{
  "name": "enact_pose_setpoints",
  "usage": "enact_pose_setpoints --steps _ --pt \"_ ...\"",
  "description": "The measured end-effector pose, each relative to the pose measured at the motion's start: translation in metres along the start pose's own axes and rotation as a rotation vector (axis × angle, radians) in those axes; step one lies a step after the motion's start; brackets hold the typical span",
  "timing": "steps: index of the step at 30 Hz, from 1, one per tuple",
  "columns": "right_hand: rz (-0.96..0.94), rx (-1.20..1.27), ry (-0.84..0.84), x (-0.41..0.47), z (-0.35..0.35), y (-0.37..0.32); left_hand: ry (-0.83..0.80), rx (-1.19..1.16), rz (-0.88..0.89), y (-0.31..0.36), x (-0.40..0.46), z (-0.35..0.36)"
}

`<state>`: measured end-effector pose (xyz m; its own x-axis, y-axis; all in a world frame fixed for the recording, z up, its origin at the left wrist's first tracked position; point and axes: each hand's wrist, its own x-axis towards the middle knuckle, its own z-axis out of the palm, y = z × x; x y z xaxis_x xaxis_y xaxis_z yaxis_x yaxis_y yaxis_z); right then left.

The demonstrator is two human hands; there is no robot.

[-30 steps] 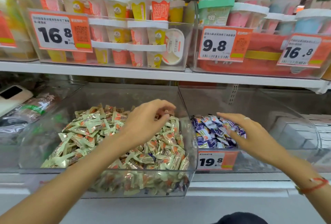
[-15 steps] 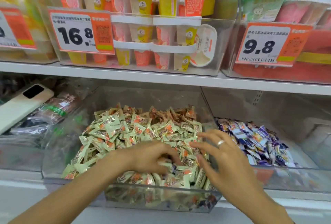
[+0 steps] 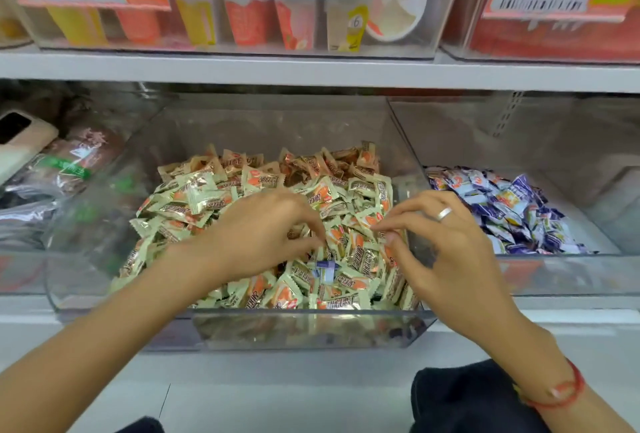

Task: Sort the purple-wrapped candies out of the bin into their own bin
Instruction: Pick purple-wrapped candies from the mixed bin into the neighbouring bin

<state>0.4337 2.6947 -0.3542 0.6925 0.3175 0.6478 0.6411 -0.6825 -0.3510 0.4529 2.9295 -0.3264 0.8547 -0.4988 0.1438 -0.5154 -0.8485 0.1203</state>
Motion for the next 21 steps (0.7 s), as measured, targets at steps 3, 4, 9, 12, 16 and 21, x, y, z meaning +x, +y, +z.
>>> enact_pose_setpoints --steps 3,4,9,12,16,21 --pt "-0.004 -0.002 0.009 -0.001 0.0 0.0 -0.309 0.069 0.038 0.015 0.021 0.016" --pt "-0.008 -0.004 0.006 -0.001 0.0 0.0 -0.357 0.115 0.044 0.016 0.025 0.019" --pt "-0.009 -0.041 -0.023 -0.001 -0.003 0.0 -0.391 0.113 0.051 0.016 0.029 0.02" --pt "0.004 -0.074 -0.061 0.0 -0.006 -0.002 -0.249 -0.067 -0.065 0.01 0.014 0.011" --pt "0.047 -0.173 -0.108 0.004 -0.012 -0.016 0.132 -0.582 -0.225 0.021 -0.01 -0.013" --pt "0.071 0.133 -0.018 0.012 -0.016 -0.043 0.292 -1.122 -0.253 0.053 -0.01 -0.028"
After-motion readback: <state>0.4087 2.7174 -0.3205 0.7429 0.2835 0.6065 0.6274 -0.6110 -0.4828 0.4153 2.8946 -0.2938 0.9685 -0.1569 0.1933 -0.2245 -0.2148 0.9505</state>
